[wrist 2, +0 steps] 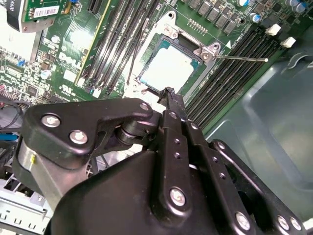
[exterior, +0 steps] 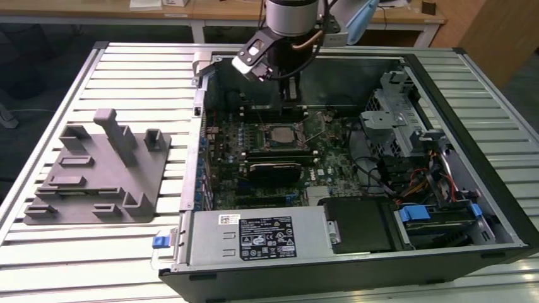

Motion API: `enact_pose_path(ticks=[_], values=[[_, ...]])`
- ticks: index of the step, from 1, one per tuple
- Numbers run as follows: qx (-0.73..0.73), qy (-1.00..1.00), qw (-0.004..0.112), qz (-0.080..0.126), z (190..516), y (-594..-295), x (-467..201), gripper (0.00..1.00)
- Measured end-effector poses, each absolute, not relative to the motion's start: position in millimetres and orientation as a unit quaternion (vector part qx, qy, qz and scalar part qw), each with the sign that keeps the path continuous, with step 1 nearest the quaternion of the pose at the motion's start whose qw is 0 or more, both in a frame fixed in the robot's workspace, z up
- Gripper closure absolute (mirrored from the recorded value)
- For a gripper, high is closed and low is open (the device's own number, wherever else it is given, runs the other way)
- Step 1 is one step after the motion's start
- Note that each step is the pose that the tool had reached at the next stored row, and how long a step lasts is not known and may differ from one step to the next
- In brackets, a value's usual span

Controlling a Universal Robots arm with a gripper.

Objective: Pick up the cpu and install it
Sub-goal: 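Close the cpu cover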

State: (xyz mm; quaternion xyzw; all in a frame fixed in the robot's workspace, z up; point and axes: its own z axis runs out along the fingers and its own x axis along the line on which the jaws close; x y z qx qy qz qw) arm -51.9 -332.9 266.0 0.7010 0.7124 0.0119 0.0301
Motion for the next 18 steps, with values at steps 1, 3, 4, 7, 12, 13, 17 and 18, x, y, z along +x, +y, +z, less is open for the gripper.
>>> enact_pose_path(ticks=[1, 3, 4, 7, 12, 13, 17, 18], values=[[0.701, 0.712, 0.03, 0.012, 267.2, -332.9, -51.9, 0.89], [0.701, 0.712, 0.03, 0.012, 269.4, -332.9, -51.9, 0.89], [0.701, 0.712, 0.03, 0.012, 270.2, -332.9, -51.9, 0.89], [0.701, 0.712, 0.03, 0.012, 272.1, -332.9, -51.9, 0.89], [0.701, 0.712, 0.03, 0.012, 272.5, -332.9, -51.9, 0.89], [0.701, 0.712, 0.03, 0.012, 272.5, -332.9, -51.9, 0.89], [0.701, 0.712, 0.03, 0.012, 272.6, -332.9, -49.8, 0.89], [0.701, 0.712, 0.03, 0.012, 272.6, -332.9, -49.0, 0.89]])
